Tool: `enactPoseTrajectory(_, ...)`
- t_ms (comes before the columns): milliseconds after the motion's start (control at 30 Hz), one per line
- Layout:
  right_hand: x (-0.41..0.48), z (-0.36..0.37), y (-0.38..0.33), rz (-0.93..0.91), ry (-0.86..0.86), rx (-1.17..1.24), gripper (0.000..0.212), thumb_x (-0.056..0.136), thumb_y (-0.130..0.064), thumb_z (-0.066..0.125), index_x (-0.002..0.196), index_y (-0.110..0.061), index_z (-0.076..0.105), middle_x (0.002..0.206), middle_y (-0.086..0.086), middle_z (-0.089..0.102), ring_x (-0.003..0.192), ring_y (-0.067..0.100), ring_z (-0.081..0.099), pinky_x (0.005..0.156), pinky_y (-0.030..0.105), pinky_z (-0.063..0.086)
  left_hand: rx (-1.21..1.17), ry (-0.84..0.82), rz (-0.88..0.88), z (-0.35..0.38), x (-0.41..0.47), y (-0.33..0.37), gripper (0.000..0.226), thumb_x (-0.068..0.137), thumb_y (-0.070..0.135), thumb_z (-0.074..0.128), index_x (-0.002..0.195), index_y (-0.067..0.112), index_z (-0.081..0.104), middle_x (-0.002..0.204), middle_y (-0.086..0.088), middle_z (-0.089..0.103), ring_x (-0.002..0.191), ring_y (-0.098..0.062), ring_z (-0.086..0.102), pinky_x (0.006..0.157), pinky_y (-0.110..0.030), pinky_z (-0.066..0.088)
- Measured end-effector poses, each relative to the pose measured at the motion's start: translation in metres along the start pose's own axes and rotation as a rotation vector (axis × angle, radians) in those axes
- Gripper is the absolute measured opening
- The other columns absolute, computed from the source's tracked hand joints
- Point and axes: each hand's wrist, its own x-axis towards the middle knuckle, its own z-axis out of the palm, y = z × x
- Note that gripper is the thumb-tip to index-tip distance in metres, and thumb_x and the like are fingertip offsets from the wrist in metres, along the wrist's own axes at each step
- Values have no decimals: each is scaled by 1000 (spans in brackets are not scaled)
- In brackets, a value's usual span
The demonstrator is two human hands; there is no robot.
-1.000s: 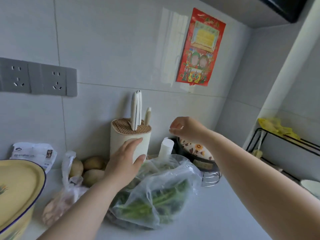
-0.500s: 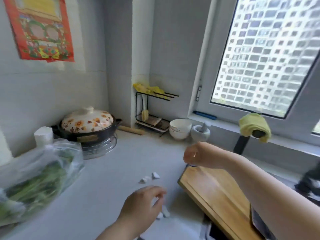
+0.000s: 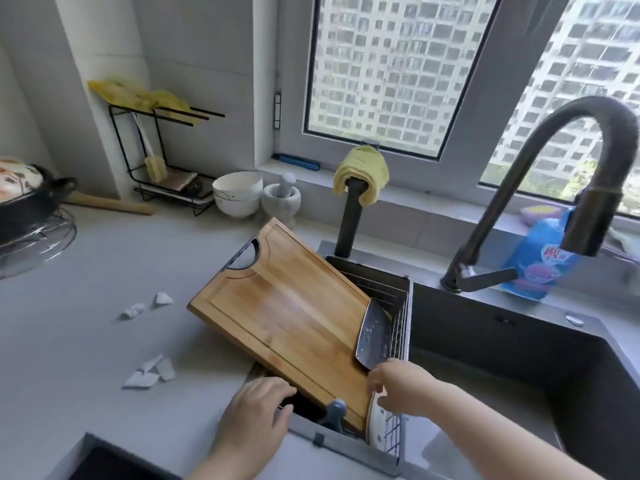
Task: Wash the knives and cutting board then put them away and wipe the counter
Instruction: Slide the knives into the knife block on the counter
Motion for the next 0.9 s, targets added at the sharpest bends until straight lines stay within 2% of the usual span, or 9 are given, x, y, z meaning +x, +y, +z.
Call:
enactPoseTrajectory(67,6,13,2,-79,-40,-63,35,88,-12,48,121,-21,57,124,6,57,114,25,48,85,30,38,27,20,50,18,-1,-1,31,66,37,39,64,34,70,69,25,64,86,-2,44,77,-13,37)
enactPoseTrajectory(200,18,25,-5,-199,-198,-321,37,88,-7,47,124,-14,54,116,14,58,102,27,46,76,31,35,10,81,64,38,-5,-6,30,68,30,42,61,25,71,65,16,65,79,-1,45,85,-8,28)
enactPoseTrajectory(333,29,24,-7,-228,-214,-423,36,87,-12,51,123,-16,54,100,10,56,92,27,48,61,25,34,72,77,40,44,-3,-9,31,72,34,41,60,27,69,62,20,63,77,-4,45,74,-14,35)
enactPoseTrajectory(400,31,31,-8,-249,-219,-454,37,86,-15,55,123,-13,52,112,13,55,103,32,53,72,30,38,74,72,20,46,-4,-10,31,73,36,41,60,29,68,61,21,62,74,-4,45,71,-15,35)
enactPoseTrajectory(533,32,48,-14,-233,-175,-545,49,87,-13,56,134,-13,40,131,16,41,118,32,44,95,37,36,94,76,7,45,-3,-7,30,73,35,41,58,28,66,58,20,60,74,-5,45,69,-16,33)
enactPoseTrajectory(600,35,52,-17,-227,-148,-596,53,87,-15,59,136,-14,38,135,15,38,122,31,40,96,36,33,96,51,-16,45,-4,-6,30,73,35,40,57,28,65,58,20,60,63,1,51,69,-16,33)
enactPoseTrajectory(700,37,54,-18,-253,-96,-650,53,86,-18,61,135,-17,40,134,13,40,121,29,38,90,35,32,107,31,-30,46,-5,-7,31,74,34,40,58,27,66,59,19,61,57,-5,61,71,-18,33)
enactPoseTrajectory(800,35,53,-14,-272,-79,-703,52,85,-18,61,134,-17,41,135,12,40,123,30,36,100,43,29,126,38,-25,46,-4,-6,31,73,34,40,58,28,65,58,20,61,56,-4,60,72,-18,33)
enactPoseTrajectory(900,31,48,-16,-277,-82,-708,53,88,-16,56,137,-16,35,136,11,41,125,32,39,109,52,20,148,48,-9,47,-4,-6,31,73,35,39,57,28,65,57,20,60,55,-3,59,72,-18,33)
